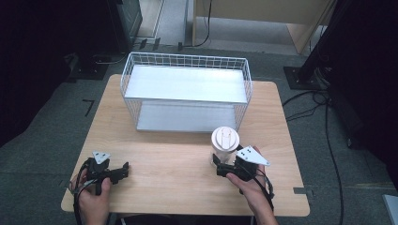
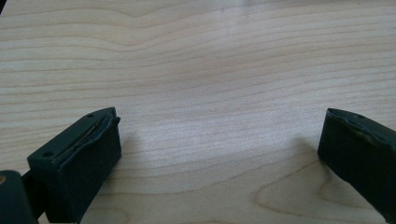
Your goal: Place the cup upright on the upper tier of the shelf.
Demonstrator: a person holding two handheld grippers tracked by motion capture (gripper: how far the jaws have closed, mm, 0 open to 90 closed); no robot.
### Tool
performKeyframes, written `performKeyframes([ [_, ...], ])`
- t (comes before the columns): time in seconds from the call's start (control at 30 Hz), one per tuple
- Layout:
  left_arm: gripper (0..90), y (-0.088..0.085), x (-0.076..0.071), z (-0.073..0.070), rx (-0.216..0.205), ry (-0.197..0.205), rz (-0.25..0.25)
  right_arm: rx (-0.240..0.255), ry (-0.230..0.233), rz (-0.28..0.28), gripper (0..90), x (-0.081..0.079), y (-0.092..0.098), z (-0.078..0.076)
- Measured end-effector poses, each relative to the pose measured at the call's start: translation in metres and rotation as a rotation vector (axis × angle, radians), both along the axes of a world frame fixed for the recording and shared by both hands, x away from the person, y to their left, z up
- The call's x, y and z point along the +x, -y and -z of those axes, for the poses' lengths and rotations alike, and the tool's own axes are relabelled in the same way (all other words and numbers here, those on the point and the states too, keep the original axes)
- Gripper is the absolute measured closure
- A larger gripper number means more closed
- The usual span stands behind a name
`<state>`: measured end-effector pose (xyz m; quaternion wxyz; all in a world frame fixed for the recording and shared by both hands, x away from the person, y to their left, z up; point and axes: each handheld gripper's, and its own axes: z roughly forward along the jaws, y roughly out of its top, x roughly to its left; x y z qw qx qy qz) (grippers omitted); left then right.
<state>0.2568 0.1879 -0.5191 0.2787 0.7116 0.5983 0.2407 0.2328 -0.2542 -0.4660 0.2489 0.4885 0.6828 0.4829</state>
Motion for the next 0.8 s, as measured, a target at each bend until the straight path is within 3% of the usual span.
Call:
performKeyframes([
  [0.33, 0.0, 0.0, 0.0, 0.0, -0.001, 0.0, -0.001, 0.046, 0.076, 0.079, 10.5, 0.009, -0.012, 0.0],
  [0.8, 0.0, 0.0, 0.0, 0.0, -0.001, 0.0, -0.001, 0.097, 0.161, 0.092, 14.3, 0.011, -0.023, -0.006],
])
